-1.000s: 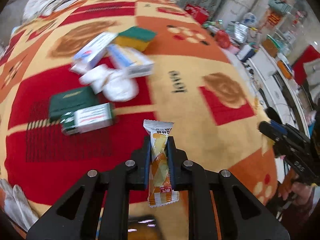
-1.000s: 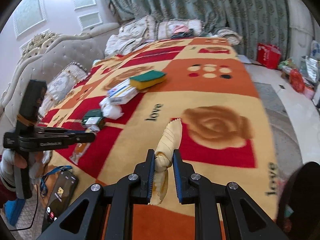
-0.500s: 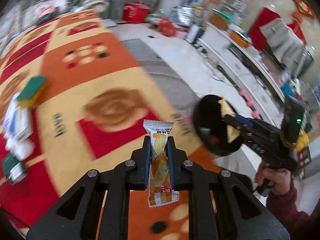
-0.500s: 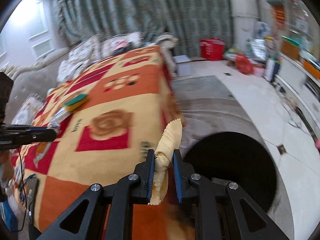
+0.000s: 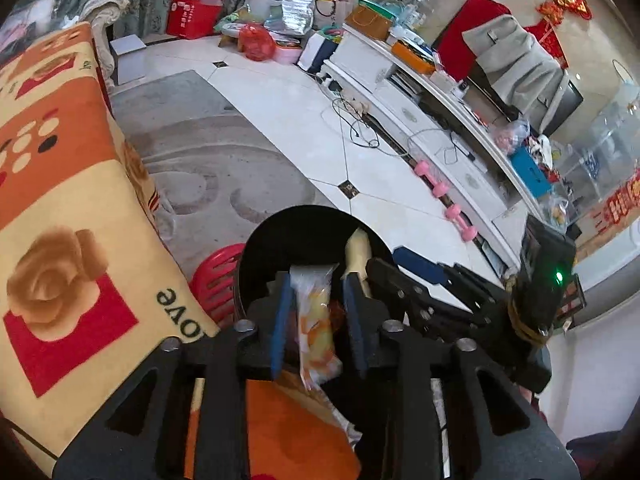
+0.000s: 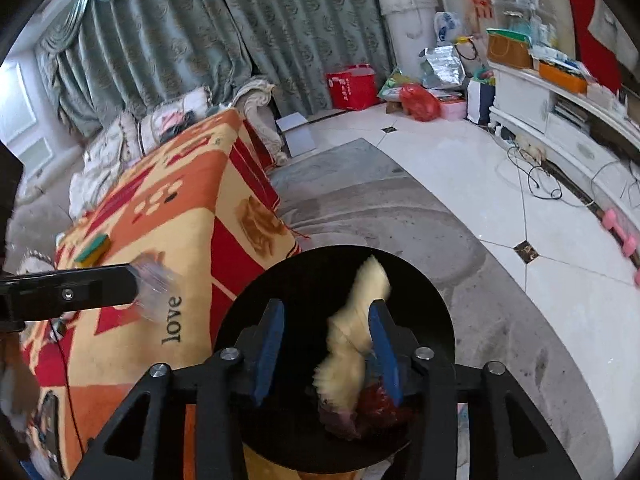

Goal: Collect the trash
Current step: 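Carry both items over the black bin and open both tools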

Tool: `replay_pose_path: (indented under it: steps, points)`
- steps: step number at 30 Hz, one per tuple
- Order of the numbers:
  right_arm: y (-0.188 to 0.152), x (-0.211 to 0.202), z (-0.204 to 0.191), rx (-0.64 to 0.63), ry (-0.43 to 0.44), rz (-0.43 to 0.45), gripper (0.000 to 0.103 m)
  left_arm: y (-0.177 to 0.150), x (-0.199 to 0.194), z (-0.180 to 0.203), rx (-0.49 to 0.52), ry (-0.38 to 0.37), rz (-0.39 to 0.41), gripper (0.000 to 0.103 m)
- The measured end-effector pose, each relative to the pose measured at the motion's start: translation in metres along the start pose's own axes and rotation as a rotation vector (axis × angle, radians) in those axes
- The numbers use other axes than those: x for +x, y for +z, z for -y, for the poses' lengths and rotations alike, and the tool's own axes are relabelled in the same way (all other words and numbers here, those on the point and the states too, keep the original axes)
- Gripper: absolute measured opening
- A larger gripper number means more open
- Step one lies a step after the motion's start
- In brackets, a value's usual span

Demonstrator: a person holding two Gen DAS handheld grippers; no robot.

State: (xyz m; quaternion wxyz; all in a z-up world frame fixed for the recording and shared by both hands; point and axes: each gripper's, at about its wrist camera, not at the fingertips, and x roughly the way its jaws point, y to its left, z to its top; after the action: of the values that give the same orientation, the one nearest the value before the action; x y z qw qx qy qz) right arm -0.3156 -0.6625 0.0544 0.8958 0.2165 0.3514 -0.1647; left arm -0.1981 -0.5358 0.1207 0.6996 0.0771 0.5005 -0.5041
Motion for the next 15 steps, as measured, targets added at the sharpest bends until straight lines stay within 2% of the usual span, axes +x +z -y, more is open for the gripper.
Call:
replay_pose_path:
  steps: [3, 7, 15]
  points:
    - [-0.002, -0.001, -0.004, -0.023, -0.007, -0.004, 0.042, -0.002, -0.009, -0.008, -0.019, 0.014, 0.007, 0.03]
    - [-0.006, 0.003, -0.022, -0.054, 0.027, -0.02, 0.042, -0.014, -0.042, -0.03, -0.035, 0.088, 0.031, 0.03]
    - [-0.012, 0.017, -0.1, -0.158, 0.152, -0.062, 0.042, -0.061, -0.15, -0.116, -0.127, 0.305, 0.13, 0.03]
